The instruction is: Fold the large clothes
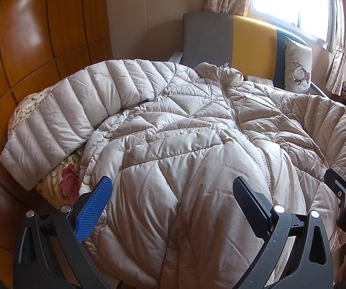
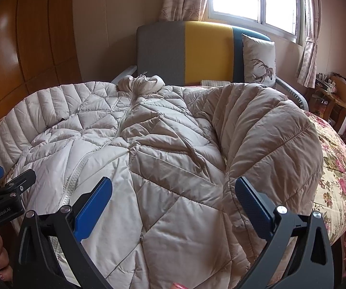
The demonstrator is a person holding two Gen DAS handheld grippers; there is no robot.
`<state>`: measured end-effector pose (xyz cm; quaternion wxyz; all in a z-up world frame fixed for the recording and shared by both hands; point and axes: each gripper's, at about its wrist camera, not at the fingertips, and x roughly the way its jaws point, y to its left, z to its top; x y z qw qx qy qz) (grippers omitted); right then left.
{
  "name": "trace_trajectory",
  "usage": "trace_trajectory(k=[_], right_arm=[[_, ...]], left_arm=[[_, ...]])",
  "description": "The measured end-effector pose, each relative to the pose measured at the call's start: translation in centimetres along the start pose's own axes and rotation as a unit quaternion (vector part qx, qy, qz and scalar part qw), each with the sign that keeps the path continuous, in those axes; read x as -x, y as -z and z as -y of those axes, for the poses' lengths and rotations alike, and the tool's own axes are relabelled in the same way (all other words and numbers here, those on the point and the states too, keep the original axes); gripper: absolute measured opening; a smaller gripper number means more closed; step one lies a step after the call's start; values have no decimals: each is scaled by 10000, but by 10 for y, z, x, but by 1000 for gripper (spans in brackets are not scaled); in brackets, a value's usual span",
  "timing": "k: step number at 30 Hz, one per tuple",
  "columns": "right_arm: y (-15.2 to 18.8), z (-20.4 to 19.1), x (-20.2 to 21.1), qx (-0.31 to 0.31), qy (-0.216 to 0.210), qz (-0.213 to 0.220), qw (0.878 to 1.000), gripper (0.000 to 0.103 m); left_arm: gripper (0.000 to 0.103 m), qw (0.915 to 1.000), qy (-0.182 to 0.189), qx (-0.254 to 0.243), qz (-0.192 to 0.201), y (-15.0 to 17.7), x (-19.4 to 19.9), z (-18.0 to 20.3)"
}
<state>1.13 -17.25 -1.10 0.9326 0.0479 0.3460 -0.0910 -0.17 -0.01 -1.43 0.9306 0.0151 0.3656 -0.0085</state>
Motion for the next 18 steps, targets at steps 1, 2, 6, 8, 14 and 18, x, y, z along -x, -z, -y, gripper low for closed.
trace_trajectory(k=[1,2,6,8,14,18], right_arm=[[0,0,-1,1,0,-11,10000,101],[1,0,-1,-3,-6,-14,10000,101],[2,1,-3,-9,-22,-39,10000,101],[2,0,-3,-4,-17,-39,10000,101],[2,0,-2,-24,-8,-37,10000,101],[2,-1,-4,-4,-35,-88,10000,101]], left_arm=[[99,10000,-4,-1,-4,0,0,0],[99,10000,2,-1,-9,1,-1,0],[99,10000,-1,-2,-30,3,-2,0],[99,10000,-3,-7,-39,2,-2,0],[99,10000,9,-11,-64,1,-2,0],[99,9999,47,-6,-95,1,-3,0]])
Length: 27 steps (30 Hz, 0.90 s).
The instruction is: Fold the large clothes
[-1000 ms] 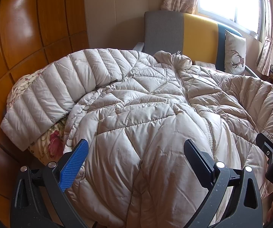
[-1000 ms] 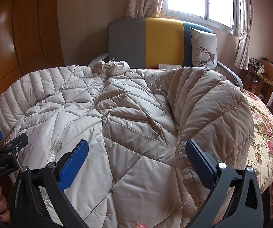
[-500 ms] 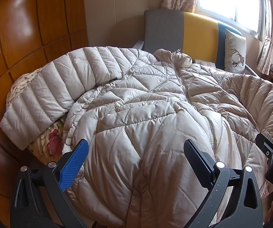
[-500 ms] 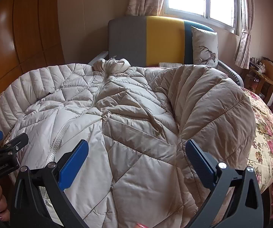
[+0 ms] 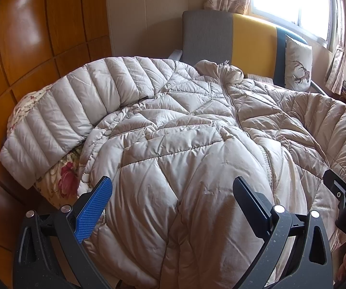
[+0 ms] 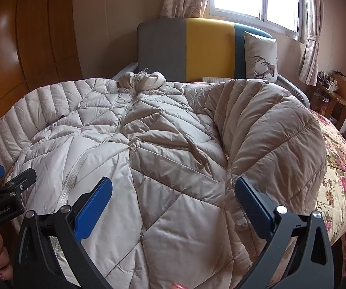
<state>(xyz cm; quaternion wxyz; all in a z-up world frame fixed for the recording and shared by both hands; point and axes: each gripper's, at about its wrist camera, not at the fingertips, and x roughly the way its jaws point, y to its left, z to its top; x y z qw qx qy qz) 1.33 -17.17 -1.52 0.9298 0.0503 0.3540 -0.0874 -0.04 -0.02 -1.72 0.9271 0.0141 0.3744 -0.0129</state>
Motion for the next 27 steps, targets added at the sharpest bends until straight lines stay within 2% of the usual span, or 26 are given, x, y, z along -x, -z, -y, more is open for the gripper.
trace_trajectory(k=[10,16,20,27], right_arm=[[1,1,-7,127,7,-96,9999,101],[0,19,-24,188,87,-332,9992,101],[-3,52,-40,66,192,-630,9978,101],[-13,135,-72,-15,1044,-911,9903,101]], left_arm=[[99,9998,75,16,-172,-3,-6,-3],[99,9989,159,140,-415,-7,-15,-12],[99,9978,222,324,-542,-11,-20,-24],[99,9951,278,640,-707,-15,-29,-41]])
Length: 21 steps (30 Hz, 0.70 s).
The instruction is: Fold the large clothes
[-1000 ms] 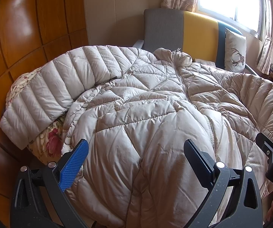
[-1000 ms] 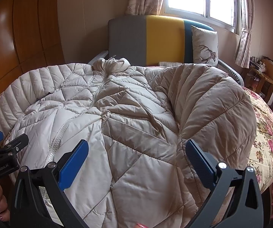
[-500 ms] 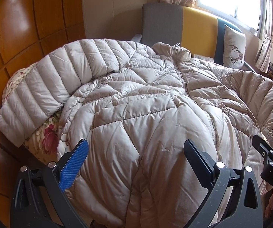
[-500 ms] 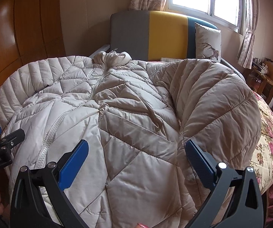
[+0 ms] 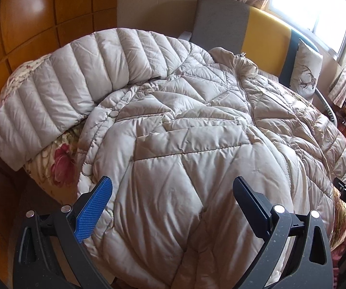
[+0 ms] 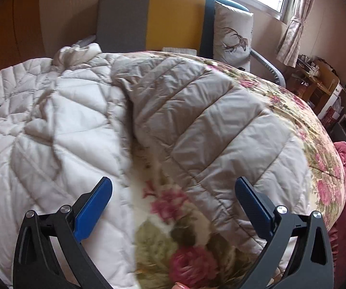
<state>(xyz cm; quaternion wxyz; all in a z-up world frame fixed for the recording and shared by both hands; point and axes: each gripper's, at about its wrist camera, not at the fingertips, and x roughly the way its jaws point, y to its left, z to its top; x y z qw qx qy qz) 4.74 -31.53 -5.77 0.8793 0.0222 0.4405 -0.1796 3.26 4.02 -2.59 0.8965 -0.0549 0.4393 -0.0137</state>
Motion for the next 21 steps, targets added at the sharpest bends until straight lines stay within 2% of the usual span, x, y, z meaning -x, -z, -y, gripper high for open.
trace_trajectory(k=[5,8,11,15,18,21], right_arm=[[-11,58,-33,-462,743,-279,9958,101],[-15,68,-12,-841,373,52,9957,101],[-27,44,10,-793,-44,416,9960,101],[-42,-19,22,-288,-553,682,9957,101],[-37,-61,17,59,-891,654,9939,101],[-25,-83,1,65,-1255,337,9915,101]], left_arm=[[99,10000,-40,35,-34,-4,-4,-7],[99,9999,-105,-16,20,-8,-7,-12],[99,9996,-252,-41,153,-13,-9,-22],[99,9985,-454,103,273,-19,-14,-48],[99,9978,-302,509,299,-19,-18,-79],[99,9969,-36,719,326,-9,-21,-95]])
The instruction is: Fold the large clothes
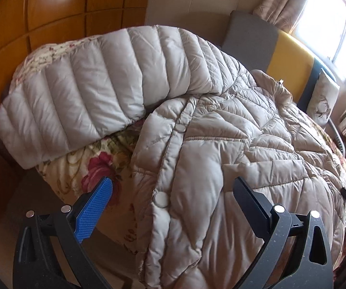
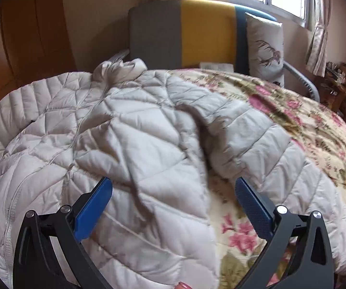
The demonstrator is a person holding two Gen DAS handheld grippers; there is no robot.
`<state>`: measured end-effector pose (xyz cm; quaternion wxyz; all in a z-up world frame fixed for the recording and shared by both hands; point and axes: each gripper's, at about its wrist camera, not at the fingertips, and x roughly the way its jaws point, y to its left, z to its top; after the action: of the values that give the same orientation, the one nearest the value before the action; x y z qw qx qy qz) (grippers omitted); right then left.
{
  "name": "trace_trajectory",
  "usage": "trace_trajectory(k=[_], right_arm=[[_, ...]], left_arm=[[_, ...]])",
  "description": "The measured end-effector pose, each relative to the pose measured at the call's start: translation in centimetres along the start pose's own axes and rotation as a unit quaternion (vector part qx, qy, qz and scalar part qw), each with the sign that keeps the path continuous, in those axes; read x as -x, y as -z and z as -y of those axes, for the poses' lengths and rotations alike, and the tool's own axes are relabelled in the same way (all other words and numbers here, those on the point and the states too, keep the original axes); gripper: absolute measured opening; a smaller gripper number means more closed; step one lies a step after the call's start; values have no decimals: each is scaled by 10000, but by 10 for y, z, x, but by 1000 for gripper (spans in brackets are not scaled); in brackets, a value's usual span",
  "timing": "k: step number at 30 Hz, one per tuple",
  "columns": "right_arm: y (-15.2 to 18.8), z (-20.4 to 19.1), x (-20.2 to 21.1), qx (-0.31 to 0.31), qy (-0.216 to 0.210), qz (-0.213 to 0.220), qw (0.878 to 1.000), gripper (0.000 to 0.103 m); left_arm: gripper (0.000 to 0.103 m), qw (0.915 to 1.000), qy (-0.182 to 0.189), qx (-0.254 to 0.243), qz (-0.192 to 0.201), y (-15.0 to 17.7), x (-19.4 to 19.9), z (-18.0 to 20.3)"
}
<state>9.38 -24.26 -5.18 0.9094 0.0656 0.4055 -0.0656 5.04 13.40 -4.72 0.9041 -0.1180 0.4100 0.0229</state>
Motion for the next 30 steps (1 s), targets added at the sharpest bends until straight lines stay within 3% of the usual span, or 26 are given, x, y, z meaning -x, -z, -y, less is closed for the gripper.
trace_trajectory(k=[2,4,6,8,9,10,11,14,16,18,19,20,22,25,27,30], right_arm=[[13,-6,-13,124,79,-99,9998,101],[22,-6,-23,234,193,-116,9995,101],[26,3,-34,248,152,-156,9995,101],[29,16,-42,105,-43,-228,9997,101],[30,23,-44,-20,-130,-277,9995,101],[30,30,-46,-90,-178,-350,9992,101],[28,34,-47,-57,-129,-410,9991,101],[28,41,-42,485,347,-271,9979,101],[31,41,-39,977,532,-122,9937,101],[32,39,-36,1160,534,-137,9917,101],[30,36,-33,1188,599,-143,9910,101],[27,33,-31,1205,682,-133,9903,101],[18,25,-21,1141,792,81,9903,101],[0,15,-10,809,548,464,9941,101],[-9,10,-16,617,408,538,9958,101],[-17,2,-38,495,456,373,9970,101]], left_arm=[[99,9998,184,-48,-97,7,-8,-3],[99,9988,238,-39,-432,14,-24,-7],[98,9966,557,198,-579,19,-32,-13],[67,9917,943,432,-759,22,-35,-14],[60,9916,948,416,-779,21,-32,-12],[39,9920,971,271,-764,18,-26,-8],[27,9915,1043,150,-760,15,-21,-6],[19,9914,1119,-45,-672,6,-5,-13],[19,9914,1079,-149,-728,6,-6,-20],[27,9904,1149,-194,-740,8,-11,-23],[43,9913,1126,-120,-667,7,-10,-26],[70,9928,1059,0,-566,6,-8,-31],[96,9947,958,337,-184,-2,1,-45],[96,9901,1052,909,168,-19,3,-69],[95,9904,584,1225,273,-30,-3,-90],[94,9865,339,1459,668,-56,-10,-111]])
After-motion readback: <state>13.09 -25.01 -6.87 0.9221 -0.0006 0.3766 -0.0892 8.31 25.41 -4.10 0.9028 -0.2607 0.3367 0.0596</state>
